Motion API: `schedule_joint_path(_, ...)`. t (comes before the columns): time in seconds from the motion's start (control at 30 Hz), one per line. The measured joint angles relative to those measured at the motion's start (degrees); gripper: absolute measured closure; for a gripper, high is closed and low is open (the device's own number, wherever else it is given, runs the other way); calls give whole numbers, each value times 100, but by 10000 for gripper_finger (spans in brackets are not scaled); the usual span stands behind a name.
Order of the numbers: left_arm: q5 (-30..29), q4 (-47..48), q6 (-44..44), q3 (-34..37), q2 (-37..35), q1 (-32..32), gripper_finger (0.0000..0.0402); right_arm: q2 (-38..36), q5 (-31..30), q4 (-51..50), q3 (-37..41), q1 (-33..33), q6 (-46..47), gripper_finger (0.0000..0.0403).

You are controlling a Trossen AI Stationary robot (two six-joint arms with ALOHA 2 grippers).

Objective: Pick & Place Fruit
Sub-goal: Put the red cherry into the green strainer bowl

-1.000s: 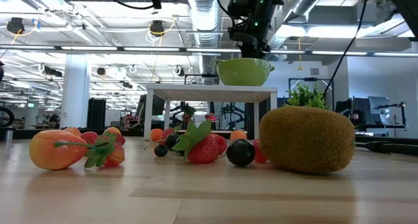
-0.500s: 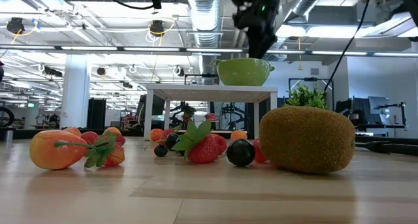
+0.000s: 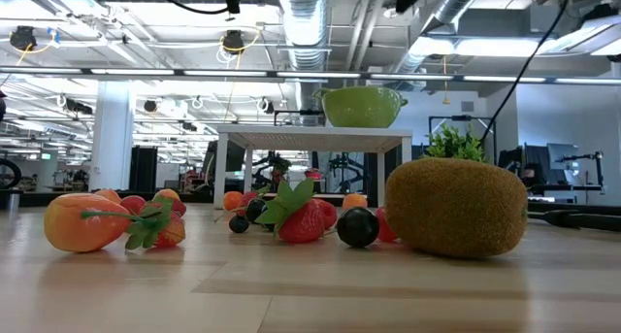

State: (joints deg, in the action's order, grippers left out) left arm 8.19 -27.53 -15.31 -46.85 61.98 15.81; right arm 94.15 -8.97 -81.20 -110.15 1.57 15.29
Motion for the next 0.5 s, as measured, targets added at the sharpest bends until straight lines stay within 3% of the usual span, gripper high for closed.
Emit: schedule_joint_path(0.5, -1, 0, 0, 0, 0, 0, 243, 403, -162, 486, 117, 1727, 577, 271)
